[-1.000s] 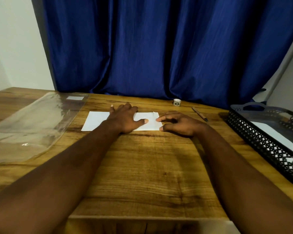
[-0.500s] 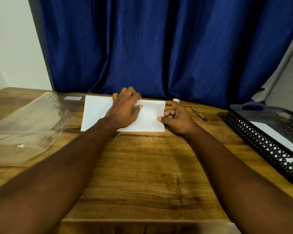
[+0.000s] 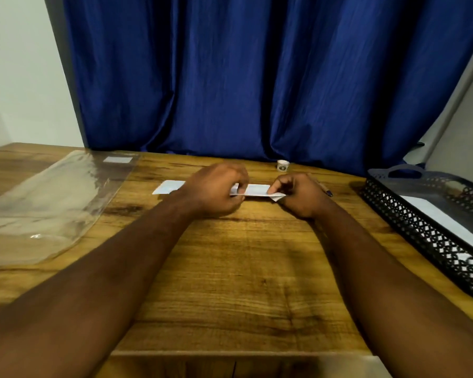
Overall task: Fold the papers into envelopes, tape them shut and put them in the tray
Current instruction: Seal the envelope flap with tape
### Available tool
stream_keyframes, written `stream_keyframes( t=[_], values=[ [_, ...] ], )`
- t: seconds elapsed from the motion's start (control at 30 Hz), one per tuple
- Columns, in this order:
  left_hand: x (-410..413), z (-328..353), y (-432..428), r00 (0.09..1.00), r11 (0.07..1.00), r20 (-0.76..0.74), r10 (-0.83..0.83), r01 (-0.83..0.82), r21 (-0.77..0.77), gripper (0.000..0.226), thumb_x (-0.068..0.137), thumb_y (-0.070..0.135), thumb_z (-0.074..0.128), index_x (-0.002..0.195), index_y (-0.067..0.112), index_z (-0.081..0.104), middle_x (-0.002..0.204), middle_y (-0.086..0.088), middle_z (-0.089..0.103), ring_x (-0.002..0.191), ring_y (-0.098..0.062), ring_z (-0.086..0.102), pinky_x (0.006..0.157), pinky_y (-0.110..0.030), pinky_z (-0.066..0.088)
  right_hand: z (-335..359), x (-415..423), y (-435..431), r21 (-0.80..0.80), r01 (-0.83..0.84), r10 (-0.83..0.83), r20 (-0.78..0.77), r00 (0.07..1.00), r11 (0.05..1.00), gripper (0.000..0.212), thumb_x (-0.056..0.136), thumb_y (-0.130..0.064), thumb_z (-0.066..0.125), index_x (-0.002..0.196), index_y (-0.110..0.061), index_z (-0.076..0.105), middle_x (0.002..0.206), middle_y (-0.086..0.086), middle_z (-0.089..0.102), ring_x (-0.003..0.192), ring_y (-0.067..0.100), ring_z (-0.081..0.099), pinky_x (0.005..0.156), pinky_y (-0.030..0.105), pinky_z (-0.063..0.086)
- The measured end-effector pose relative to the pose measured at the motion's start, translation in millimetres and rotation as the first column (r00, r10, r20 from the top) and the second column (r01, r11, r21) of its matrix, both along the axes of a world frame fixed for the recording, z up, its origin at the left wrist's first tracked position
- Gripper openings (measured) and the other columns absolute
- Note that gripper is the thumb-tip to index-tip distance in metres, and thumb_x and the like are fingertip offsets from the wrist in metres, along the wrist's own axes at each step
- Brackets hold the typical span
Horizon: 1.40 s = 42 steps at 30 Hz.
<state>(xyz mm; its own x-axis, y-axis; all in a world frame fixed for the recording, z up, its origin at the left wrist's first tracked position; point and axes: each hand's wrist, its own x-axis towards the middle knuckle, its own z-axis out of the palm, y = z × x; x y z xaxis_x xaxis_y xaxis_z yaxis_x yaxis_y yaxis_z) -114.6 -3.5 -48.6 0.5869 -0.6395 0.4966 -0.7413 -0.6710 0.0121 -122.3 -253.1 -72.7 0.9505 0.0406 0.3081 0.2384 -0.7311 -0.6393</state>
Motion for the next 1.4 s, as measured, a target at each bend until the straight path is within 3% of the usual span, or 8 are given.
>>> stream_keyframes(
  t=[0.07, 0.2, 0.27, 0.4, 0.53, 0.9, 1.13, 1.4],
  values=[
    [3.7, -8.2, -1.1, 0.983, 0.999, -0.181, 0.022, -0.016, 0.037, 0.013, 0.079, 0.042, 0.066, 0.085, 0.033, 0.058, 0.116, 0.014, 0.066, 0.11, -0.013, 0.058, 0.092, -0.041, 0.053, 2.5, -1.7, -4.0, 0.0, 0.0, 0.0, -0.088, 0.996, 1.0, 0.029, 0.087, 0.001, 0.075, 0.088, -0.025, 0.084, 0.094, -0.009, 0.081, 0.093, 0.012, 0.074, 0.086, 0.037, 0.064],
    [8.4, -14.4, -1.6, 0.924, 0.997, -0.373, 0.08, -0.079, 0.018, 0.034, 0.08, 0.062, 0.068, 0.087, 0.029, 0.061, 0.112, 0.015, 0.065, 0.107, -0.01, 0.056, 0.09, -0.041, 0.054, 16.9, -4.8, -2.9, -0.044, 0.027, -0.035, -0.206, 0.978, 0.999, 0.041, 0.096, 0.0, 0.055, 0.086, -0.026, 0.085, 0.075, -0.006, 0.077, 0.063, 0.015, 0.065, 0.051, 0.028, 0.051],
    [7.2, -16.3, -2.5, 0.912, 0.996, -0.404, 0.066, -0.087, -0.035, 0.052, 0.08, 0.077, 0.065, 0.089, 0.025, 0.065, 0.117, 0.015, 0.067, 0.109, -0.006, 0.057, 0.09, -0.037, 0.053, 20.6, -6.3, 1.7, -0.055, 0.021, -0.034, -0.233, 0.972, 0.998, 0.042, 0.099, 0.0, 0.051, 0.087, -0.023, 0.085, 0.074, -0.005, 0.074, 0.064, 0.013, 0.062, 0.052, 0.027, 0.047],
    [9.3, -19.9, -5.4, 0.935, 0.992, -0.349, 0.059, -0.093, -0.082, 0.054, 0.082, 0.079, 0.06, 0.086, 0.026, 0.067, 0.097, 0.013, 0.069, 0.095, -0.005, 0.06, 0.084, -0.04, 0.057, 10.5, -6.1, 11.9, 0.032, 0.114, -0.11, -0.106, 0.988, 0.993, 0.027, 0.098, -0.009, 0.061, 0.088, -0.022, 0.083, 0.099, -0.01, 0.075, 0.095, 0.007, 0.064, 0.082, 0.031, 0.054],
    [13.2, -22.2, -6.8, 0.943, 0.99, -0.33, 0.052, -0.091, -0.105, 0.044, 0.087, 0.071, 0.063, 0.082, 0.028, 0.062, 0.091, 0.013, 0.067, 0.091, -0.007, 0.059, 0.079, -0.042, 0.058, -2.8, 6.9, 10.2, 0.113, 0.196, -0.199, 0.017, 0.98, 0.974, 0.012, 0.094, -0.016, 0.069, 0.102, -0.021, 0.077, 0.1, -0.009, 0.074, 0.097, 0.012, 0.067, 0.092, 0.033, 0.056],
    [26.3, -22.3, -24.7, 0.987, 0.99, -0.079, 0.138, -0.139, -0.008, 0.045, 0.095, 0.07, 0.051, 0.08, 0.028, 0.059, 0.08, 0.012, 0.06, 0.079, -0.01, 0.052, 0.059, -0.029, 0.032, 10.1, 73.0, -0.7, -0.236, 0.385, -0.411, -0.069, 0.909, 0.892, 0.082, 0.091, -0.033, 0.071, 0.161, -0.037, 0.029, 0.146, 0.016, 0.059, 0.131, 0.039, 0.057, 0.107, 0.052, 0.052],
    [36.6, -21.6, -23.0, 0.987, 0.987, -0.036, 0.158, -0.158, -0.008, 0.038, 0.098, 0.062, 0.052, 0.084, 0.027, 0.06, 0.083, 0.009, 0.062, 0.079, -0.013, 0.053, 0.058, -0.027, 0.028, 6.2, 110.4, 4.3, -0.278, 0.471, -0.493, -0.012, 0.87, 0.837, 0.043, 0.096, -0.037, 0.067, 0.137, -0.029, 0.062, 0.126, 0.01, 0.068, 0.11, 0.031, 0.065, 0.096, 0.045, 0.057],
    [43.2, -28.7, -17.4, 0.983, 0.979, 0.038, 0.182, -0.178, -0.097, 0.035, 0.099, 0.061, 0.051, 0.087, 0.029, 0.059, 0.087, 0.011, 0.065, 0.082, -0.012, 0.054, 0.085, -0.036, 0.041, 0.0, 99.5, 11.4, -0.118, 0.374, -0.347, 0.203, 0.916, 0.92, 0.029, 0.1, -0.035, 0.068, 0.127, -0.024, 0.073, 0.12, 0.001, 0.067, 0.101, 0.021, 0.063, 0.085, 0.032, 0.051]
  ],
)
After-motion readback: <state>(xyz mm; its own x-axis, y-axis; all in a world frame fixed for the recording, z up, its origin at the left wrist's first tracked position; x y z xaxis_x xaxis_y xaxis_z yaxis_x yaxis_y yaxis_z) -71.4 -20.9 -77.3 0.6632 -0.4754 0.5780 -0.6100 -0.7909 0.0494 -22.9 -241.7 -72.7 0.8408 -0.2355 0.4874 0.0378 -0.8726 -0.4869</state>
